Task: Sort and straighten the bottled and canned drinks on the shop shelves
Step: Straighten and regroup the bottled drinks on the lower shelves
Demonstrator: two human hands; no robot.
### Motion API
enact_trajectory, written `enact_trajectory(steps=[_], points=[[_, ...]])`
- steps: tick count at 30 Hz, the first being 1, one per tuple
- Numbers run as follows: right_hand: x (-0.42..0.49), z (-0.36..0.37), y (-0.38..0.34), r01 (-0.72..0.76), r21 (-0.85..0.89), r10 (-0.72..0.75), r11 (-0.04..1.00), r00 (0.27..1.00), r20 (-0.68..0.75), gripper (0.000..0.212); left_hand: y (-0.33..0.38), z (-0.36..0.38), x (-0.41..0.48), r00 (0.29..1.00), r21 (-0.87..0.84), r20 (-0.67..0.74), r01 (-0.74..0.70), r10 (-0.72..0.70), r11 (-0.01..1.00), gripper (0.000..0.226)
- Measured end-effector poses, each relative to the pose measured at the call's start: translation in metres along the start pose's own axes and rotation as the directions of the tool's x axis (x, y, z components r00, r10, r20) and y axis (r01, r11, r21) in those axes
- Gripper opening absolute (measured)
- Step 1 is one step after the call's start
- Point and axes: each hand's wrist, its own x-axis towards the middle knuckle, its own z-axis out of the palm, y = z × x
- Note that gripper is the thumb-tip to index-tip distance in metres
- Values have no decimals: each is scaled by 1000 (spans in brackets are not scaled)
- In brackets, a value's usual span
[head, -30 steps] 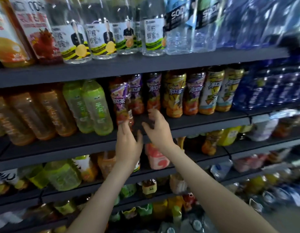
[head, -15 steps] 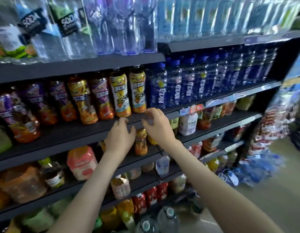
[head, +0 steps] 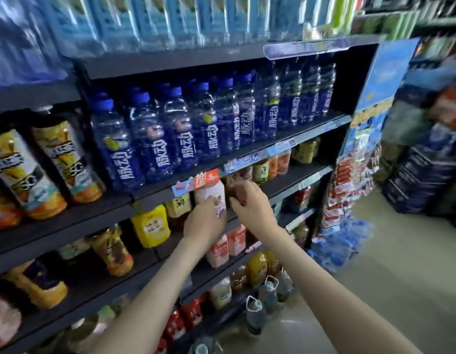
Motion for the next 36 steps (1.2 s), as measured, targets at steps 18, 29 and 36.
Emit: enact_trajectory(steps=[18, 29, 36], points=[[162, 91, 236, -175, 298, 144, 938, 982, 124, 76, -30, 205, 137, 978, 15, -120, 176, -173, 984, 22], [126, 66, 239, -72, 282, 41, 957, 993, 112, 45, -2, 175, 84, 947, -16, -196, 258, -256, 966, 29], [85, 1, 151, -29, 451, -122, 892, 946, 302, 45, 45, 116, 39, 905, -7, -223, 370, -362, 929, 35]])
